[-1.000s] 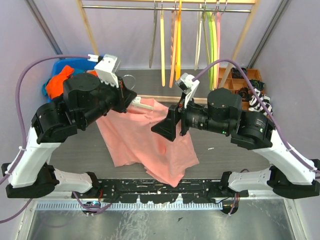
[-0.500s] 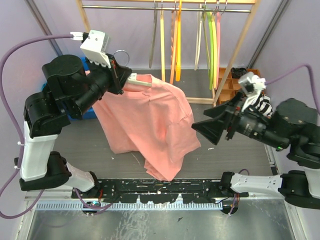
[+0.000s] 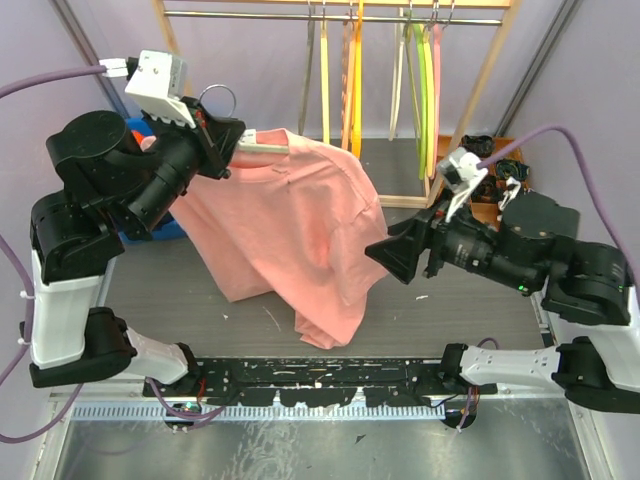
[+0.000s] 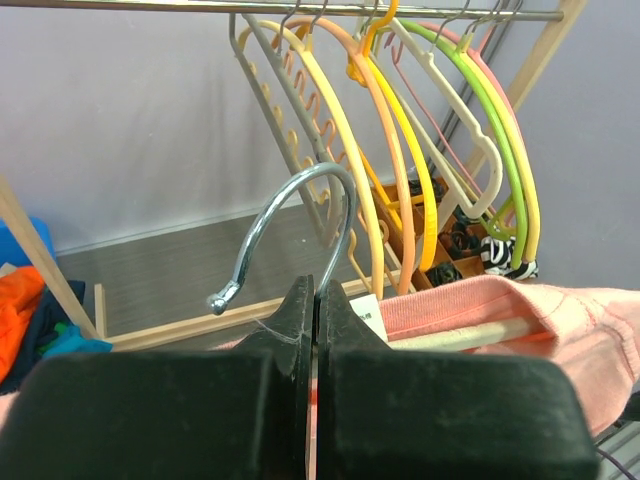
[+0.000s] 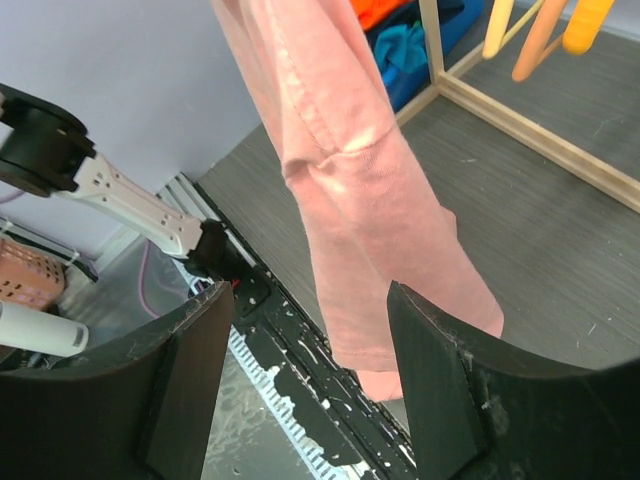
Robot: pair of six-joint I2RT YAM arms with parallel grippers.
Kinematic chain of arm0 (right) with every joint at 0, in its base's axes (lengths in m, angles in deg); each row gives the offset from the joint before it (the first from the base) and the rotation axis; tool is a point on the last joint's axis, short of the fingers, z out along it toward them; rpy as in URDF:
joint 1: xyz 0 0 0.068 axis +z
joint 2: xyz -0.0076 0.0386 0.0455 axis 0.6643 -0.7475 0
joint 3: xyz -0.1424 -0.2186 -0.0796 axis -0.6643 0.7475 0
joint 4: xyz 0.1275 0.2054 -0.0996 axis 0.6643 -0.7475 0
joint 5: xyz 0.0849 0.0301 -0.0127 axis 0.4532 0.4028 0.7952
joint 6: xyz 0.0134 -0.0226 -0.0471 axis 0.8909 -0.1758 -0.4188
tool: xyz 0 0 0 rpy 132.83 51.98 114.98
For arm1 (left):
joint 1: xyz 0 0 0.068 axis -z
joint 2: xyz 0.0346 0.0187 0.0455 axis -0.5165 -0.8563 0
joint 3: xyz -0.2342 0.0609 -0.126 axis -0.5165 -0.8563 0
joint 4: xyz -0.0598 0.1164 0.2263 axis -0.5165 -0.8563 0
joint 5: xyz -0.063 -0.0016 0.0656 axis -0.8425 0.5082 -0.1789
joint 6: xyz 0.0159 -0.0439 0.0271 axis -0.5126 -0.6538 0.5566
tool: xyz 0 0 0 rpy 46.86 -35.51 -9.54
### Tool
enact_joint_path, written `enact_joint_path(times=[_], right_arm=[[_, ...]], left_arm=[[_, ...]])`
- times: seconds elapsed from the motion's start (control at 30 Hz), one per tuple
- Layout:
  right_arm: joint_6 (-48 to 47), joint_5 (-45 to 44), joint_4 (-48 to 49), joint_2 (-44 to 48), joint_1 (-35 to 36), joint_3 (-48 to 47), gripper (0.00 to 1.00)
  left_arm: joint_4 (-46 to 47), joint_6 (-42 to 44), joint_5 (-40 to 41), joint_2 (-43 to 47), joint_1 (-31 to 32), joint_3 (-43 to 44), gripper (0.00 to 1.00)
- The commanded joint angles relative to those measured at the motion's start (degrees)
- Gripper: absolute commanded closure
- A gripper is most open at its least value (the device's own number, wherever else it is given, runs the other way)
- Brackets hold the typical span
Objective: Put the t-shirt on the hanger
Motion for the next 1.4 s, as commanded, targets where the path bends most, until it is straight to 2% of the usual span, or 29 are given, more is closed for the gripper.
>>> enact_joint_path(times=[0.0, 0.2, 0.37, 0.5, 0.6, 0.63, 0.77, 0.83, 0.97, 1.17, 1.37], right_arm=[[0.0, -0.6, 4.2, -0.9, 0.1, 2.3, 0.32], [0.2, -6.3, 4.9, -0.8, 0.0, 5.2, 0.38], [0.1, -4.7, 7.7, 0.7, 0.2, 9.7, 0.47], [-0.1, -3.7, 8.7, 0.6, 0.0, 10.8, 0.68], [-0.3, -3.6, 9.2, 0.9, 0.0, 10.7, 0.74], [-0.3, -3.6, 9.3, 1.2, 0.0, 10.6, 0.73], [-0.1, -4.6, 9.5, 2.9, 0.0, 10.5, 0.44], [0.1, -5.8, 9.5, 4.0, 0.1, 10.7, 0.38], [0.3, -7.3, 9.2, 4.8, 0.1, 11.6, 0.32], [0.0, -4.9, 9.4, 2.2, 0.0, 12.6, 0.27], [-0.4, 1.2, 9.4, -1.4, 0.1, 13.0, 0.26]], left_arm=[[6.3, -1.3, 0.4, 2.7, 0.0, -1.8, 1.00], [6.2, -1.6, 0.4, 4.5, 0.0, -3.4, 1.00], [6.5, -1.4, 0.8, 5.6, 0.0, -5.0, 1.00], [5.7, -1.4, 0.9, 5.4, 0.0, -5.5, 1.00], [6.0, -1.7, 0.7, 6.0, 0.0, -6.8, 1.00], [6.1, -1.7, 0.7, 6.2, 0.0, -7.3, 1.00], [6.1, -2.1, 0.7, 6.8, 0.0, -8.4, 1.00], [6.2, -2.2, 0.6, 7.1, 0.0, -8.9, 1.00], [5.5, -2.3, 0.3, 6.9, 0.0, -8.2, 1.00], [4.9, -2.6, -0.2, 6.1, 0.0, -7.5, 1.00], [4.9, -3.5, -0.7, 5.8, 0.0, -8.0, 1.00]])
